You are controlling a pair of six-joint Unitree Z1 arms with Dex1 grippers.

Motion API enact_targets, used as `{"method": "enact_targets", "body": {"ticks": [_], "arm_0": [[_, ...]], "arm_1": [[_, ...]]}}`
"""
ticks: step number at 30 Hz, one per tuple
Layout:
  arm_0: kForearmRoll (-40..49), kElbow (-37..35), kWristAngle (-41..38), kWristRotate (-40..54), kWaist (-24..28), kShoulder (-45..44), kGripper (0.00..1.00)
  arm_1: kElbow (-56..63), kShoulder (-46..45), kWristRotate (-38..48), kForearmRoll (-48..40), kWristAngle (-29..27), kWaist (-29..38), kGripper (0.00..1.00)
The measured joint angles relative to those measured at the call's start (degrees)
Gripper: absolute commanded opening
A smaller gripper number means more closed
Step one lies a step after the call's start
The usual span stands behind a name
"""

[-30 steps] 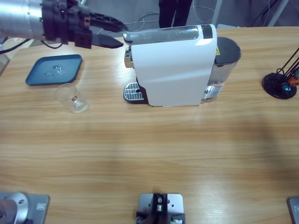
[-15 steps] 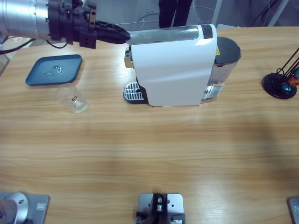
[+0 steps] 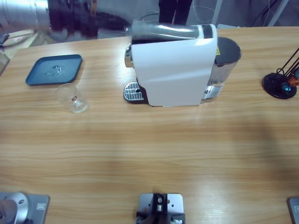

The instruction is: Pour coffee

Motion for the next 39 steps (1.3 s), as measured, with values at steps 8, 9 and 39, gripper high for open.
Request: {"method": "enact_targets", "body": {"ticks": [8,9,39], "arm_0": [[0.76,-4.96,0.26,-0.31,-4.01,-3.37,0.882],[0.78,-4.96,0.86,-0.31,-4.13,-3.72,0.974],[12.41,24.74,38.36,57.24,-10.08,-29.05,0.996]], "arm_1": [[0.01,0.06,0.00,-0.03,0.00,0.00,0.962],[0.01,0.07,0.00,-0.03,0.00,0.00,0.964],[15.29,41.67,8.21,-43.81,-1.89,-33.51,0.549]]}}
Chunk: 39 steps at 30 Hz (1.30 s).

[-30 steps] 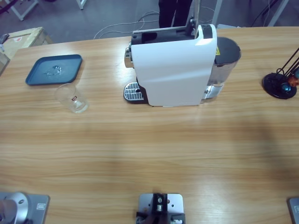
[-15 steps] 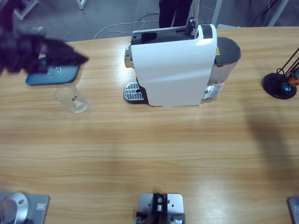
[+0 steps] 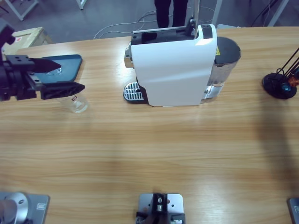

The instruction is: Pour coffee

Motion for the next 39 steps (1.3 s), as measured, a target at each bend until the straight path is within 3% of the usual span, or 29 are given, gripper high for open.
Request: {"method": "enact_targets", "body": {"ticks": [5,7,12,14,27,28,29,30,39], "arm_0": [[0.00,0.76,0.00,-0.27,0.00,0.00,0.996],[0.00,0.96,0.00,-0.57,0.00,-0.01,0.996],[0.00,1.02,0.01,-0.85,0.00,-0.03,0.996],[0.00,1.02,0.01,-0.97,0.00,-0.03,0.996],[-0.01,1.22,0.01,-2.57,-0.02,-0.02,0.996],[-0.01,1.23,0.01,-2.59,-0.02,-0.02,0.996],[-0.01,1.23,0.01,-2.63,-0.02,-0.02,0.996],[-0.01,1.23,0.01,-2.69,-0.02,-0.02,0.996],[-0.01,1.59,0.01,-2.97,-0.02,-0.02,0.996]], "arm_1": [[0.04,3.02,0.21,-3.33,1.10,-1.67,0.526],[0.04,4.56,0.21,-4.43,1.68,-1.92,0.333],[0.19,6.59,0.21,-6.08,2.34,-2.49,0.292],[0.19,6.60,0.21,-6.19,2.35,-2.61,0.164],[0.32,6.13,0.17,-5.83,2.83,-3.26,0.175],[0.32,5.99,0.17,-5.71,2.83,-3.27,0.149],[0.32,5.91,0.18,-5.59,2.83,-3.27,0.028],[0.32,5.91,0.18,-5.56,2.83,-3.27,0.000],[0.31,5.39,-0.55,-5.38,3.50,-3.28,0.000]]}}
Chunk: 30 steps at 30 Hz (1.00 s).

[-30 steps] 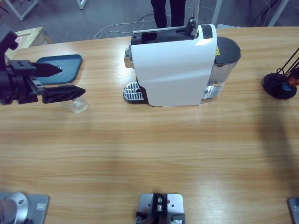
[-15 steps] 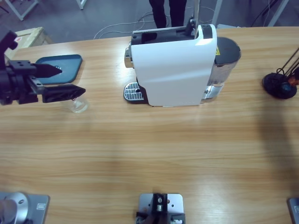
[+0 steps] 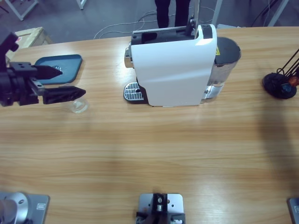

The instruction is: Pour coffee

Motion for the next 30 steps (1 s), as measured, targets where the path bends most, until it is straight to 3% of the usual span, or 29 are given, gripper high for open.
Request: {"method": "enact_targets", "body": {"ticks": [7,19,22,25,30], "arm_0": [[0.00,0.42,0.00,-0.47,0.00,0.00,0.996],[-0.06,1.68,0.00,-0.60,-0.17,-0.23,0.996],[-0.06,2.04,0.00,-0.60,-0.18,-1.21,0.996],[-0.01,2.27,0.29,-0.60,-0.23,-3.03,0.996],[1.88,2.32,0.43,0.21,-0.25,-5.47,0.991]], "arm_1": [[-3.25,-5.16,-0.78,6.32,0.51,0.00,0.000],[-17.15,-19.61,-0.79,24.98,0.47,2.91,0.000],[-17.99,-23.15,-4.30,26.82,4.32,9.60,0.000],[-21.43,-22.44,-14.02,28.05,9.61,20.70,0.000],[-37.13,-12.26,-29.34,36.67,16.03,34.33,0.000]]}}
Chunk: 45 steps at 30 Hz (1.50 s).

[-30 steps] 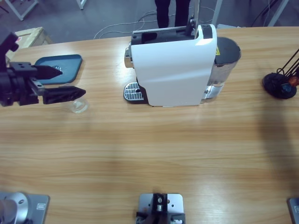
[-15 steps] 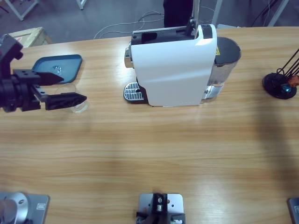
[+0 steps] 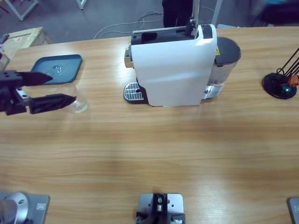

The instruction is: Pour coffee

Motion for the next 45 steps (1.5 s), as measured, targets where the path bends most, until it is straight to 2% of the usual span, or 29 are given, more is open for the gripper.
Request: {"method": "enact_targets", "body": {"ticks": [4,7,16,25,37,38,39,40,41,42,43,45], "arm_0": [[0.33,-0.01,0.00,0.06,0.00,-0.53,0.991],[0.34,-0.04,0.00,0.06,0.00,-0.56,0.991],[0.34,-0.04,0.00,0.06,0.00,-0.53,0.991],[0.34,-0.04,0.00,0.06,0.00,-0.49,0.991],[0.34,0.10,-0.01,0.06,0.00,-0.49,0.991],[0.34,0.10,-0.01,0.06,0.00,-0.49,0.991],[0.34,0.10,-0.01,0.06,0.00,-0.49,0.991],[0.34,0.10,-0.01,0.06,0.00,-0.49,0.991],[0.34,0.11,-0.01,0.06,0.00,-0.49,0.991],[0.34,0.11,-0.01,0.06,0.00,-0.49,0.991],[0.34,0.13,-0.01,0.06,0.00,-0.49,0.991],[0.34,0.32,-0.01,0.06,0.00,-0.49,0.991]], "arm_1": [[-13.75,10.69,-6.93,6.24,2.02,5.44,0.000],[-20.52,17.55,-9.47,8.15,2.39,6.73,0.000],[-30.30,29.92,-11.56,9.18,3.51,6.57,0.000],[-31.42,35.02,-11.72,9.17,3.97,3.95,0.000],[-31.43,37.04,-11.71,9.15,5.40,3.18,0.000],[-31.46,37.11,-11.71,9.11,5.52,3.18,0.039],[-31.49,37.17,-11.68,9.08,5.52,3.18,0.188],[-31.51,37.19,-11.67,9.08,5.52,3.18,0.377],[-31.51,37.19,-11.64,9.08,5.52,3.18,0.666],[-31.51,37.19,-11.53,9.08,5.52,3.18,0.901],[-31.51,37.19,-11.45,9.08,5.51,3.17,0.990],[-31.51,37.19,-11.20,9.08,5.31,3.14,1.000]]}}
